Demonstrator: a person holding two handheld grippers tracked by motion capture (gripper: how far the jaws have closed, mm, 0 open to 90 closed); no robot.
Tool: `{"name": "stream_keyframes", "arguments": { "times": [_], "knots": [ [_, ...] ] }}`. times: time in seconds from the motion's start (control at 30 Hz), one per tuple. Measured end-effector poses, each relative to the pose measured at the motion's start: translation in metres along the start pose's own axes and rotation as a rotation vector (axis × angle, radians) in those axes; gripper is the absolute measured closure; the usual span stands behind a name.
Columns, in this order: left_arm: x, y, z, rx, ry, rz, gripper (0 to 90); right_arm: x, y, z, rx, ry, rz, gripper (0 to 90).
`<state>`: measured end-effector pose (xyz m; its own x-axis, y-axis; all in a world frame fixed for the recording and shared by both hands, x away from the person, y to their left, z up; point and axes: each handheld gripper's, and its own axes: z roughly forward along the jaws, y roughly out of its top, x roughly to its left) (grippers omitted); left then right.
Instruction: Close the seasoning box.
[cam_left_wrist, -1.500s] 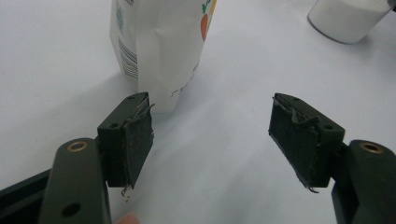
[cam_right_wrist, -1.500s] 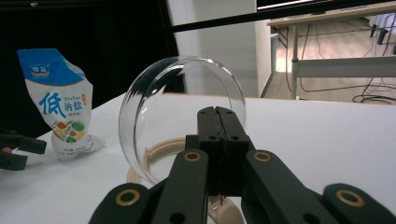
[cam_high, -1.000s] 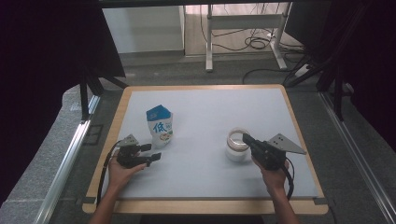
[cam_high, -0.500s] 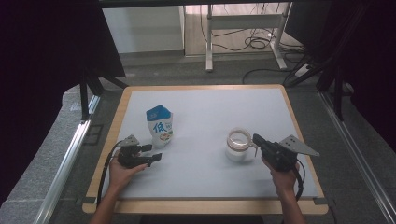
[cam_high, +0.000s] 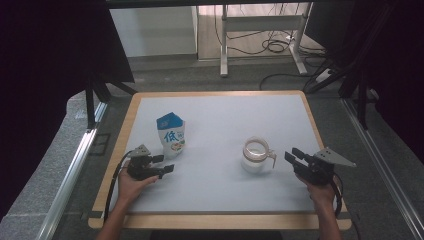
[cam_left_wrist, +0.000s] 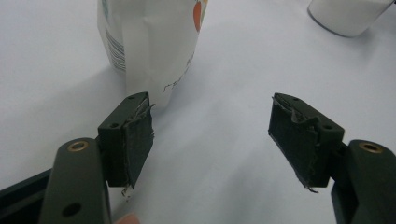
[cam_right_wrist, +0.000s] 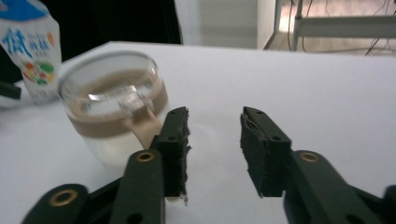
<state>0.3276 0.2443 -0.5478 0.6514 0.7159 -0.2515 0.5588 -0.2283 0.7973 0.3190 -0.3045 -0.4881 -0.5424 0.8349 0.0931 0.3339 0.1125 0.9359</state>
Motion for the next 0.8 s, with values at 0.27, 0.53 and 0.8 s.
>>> {"name": "stream_keyframes", "arguments": {
  "times": [0.27, 0.53, 0.8],
  "knots": [
    [0.000, 0.000, 0.001, 0.005, 0.000, -0.007, 30.2, -0.011, -0.015, 0.007, 0.089, -0.018, 0.009, 46.9],
    [0.000, 0.000, 0.001, 0.003, -0.001, -0.001, 30.3, -0.011, -0.019, 0.008, 0.111, -0.017, 0.003, 44.3],
    [0.001, 0.001, 0.000, -0.001, 0.005, -0.004, 30.3, -0.010, -0.018, 0.010, 0.110, -0.014, 0.002, 42.2]
  ]
}}
